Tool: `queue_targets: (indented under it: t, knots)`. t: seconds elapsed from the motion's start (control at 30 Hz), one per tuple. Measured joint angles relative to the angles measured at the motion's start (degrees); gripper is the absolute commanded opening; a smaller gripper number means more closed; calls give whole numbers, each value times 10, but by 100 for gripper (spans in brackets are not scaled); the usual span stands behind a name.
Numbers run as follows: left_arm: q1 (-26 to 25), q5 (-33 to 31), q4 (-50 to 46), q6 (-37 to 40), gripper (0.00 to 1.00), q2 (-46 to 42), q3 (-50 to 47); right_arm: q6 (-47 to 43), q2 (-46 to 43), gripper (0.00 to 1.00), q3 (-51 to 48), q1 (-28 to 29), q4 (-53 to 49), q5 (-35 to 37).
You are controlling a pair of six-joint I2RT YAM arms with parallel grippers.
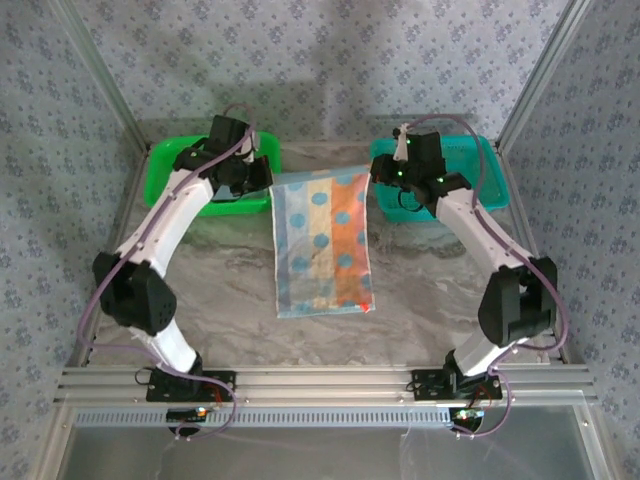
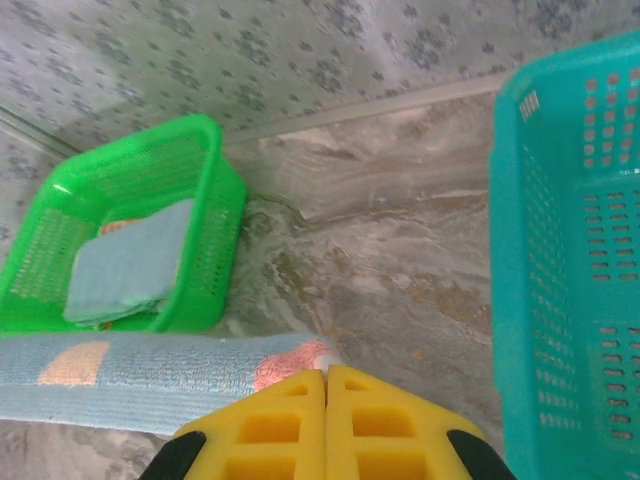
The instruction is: Fold and stack the towels
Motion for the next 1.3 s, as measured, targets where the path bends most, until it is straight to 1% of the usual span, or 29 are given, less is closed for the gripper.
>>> queue_targets:
  t: [0.13, 0.27, 0.37, 0.5, 0.63, 0.87, 1.07, 1.3]
  knots:
    - [3, 11, 0, 1, 0, 40, 9, 6, 21, 0, -2, -7, 2, -12]
    - [3, 18, -1, -5, 0, 42, -2, 11, 14, 0, -24, -7, 18, -21]
    - [3, 25, 3, -16, 0, 24, -43, 15, 5, 0, -64, -7, 22, -28]
    - [-2, 36, 6, -38, 0, -8, -122, 23, -15, 0, -125, -3, 21, -43]
    - [-19, 41, 17, -63, 0, -46, -193, 25, -50, 0, -183, 5, 10, -45]
    - [-49, 39, 31, -103, 0, -109, -288, 28, -102, 0, -254, 26, -1, -42]
    - [-70, 30, 36, -127, 0, -149, -353, 33, -132, 0, -313, 56, -10, -32]
    - [-93, 24, 47, -153, 0, -177, -391, 40, -186, 0, -366, 72, -21, -19]
